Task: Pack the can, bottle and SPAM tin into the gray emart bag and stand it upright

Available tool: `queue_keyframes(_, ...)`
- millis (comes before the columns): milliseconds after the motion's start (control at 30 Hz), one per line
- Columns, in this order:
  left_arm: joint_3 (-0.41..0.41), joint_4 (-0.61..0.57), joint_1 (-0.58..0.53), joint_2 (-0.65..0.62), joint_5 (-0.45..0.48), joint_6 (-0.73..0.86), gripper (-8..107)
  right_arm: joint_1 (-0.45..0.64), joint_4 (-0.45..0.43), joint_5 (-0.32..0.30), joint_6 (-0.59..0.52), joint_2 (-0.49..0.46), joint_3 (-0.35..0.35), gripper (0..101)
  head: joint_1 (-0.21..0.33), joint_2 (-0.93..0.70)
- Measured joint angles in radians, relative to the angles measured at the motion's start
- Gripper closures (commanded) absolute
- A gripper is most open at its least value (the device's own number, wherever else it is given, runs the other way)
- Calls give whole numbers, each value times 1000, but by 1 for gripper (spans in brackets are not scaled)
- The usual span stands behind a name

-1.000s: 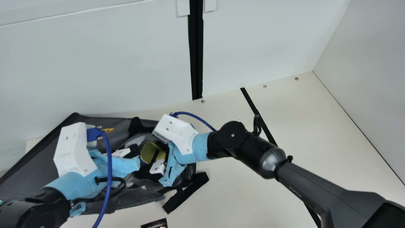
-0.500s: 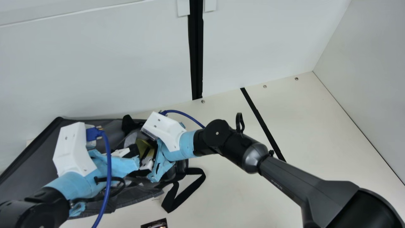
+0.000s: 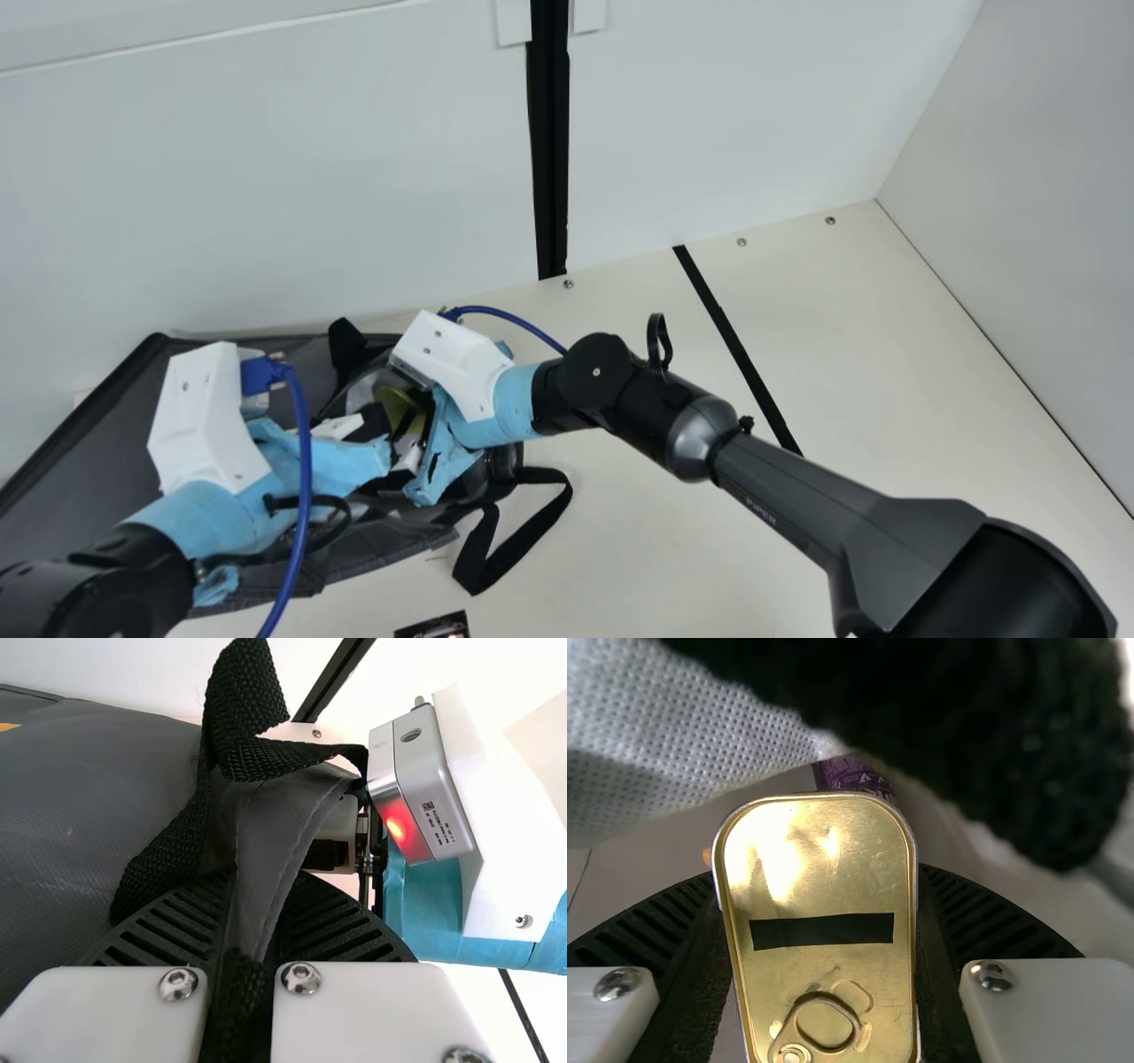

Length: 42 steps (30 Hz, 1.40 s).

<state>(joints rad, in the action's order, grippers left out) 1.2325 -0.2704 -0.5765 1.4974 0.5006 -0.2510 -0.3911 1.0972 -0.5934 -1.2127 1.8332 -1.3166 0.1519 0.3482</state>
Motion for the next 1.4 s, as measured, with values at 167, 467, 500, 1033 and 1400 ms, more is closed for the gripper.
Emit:
queue_keyframes(167, 0, 0, 0, 0, 0, 0, 107, 0, 8, 0, 2, -1, 0, 18, 0, -2)
queue_keyframes(467, 0, 0, 0, 0, 0, 0, 107, 6, 8, -10, -1, -8, 13, 6, 0, 0)
queue_keyframes(500, 0, 0, 0, 0, 0, 0, 107, 7, 8, -10, -2, -9, 15, 6, 0, -2)
queue_keyframes(1033, 0, 0, 0, 0, 0, 0, 107, 53, 6, -55, -27, -52, 51, 6, 0, 0)
queue_keyframes(1400, 0, 2, 0, 0, 0, 0, 107, 100, 8, -57, -50, -90, 85, 30, 0, -2)
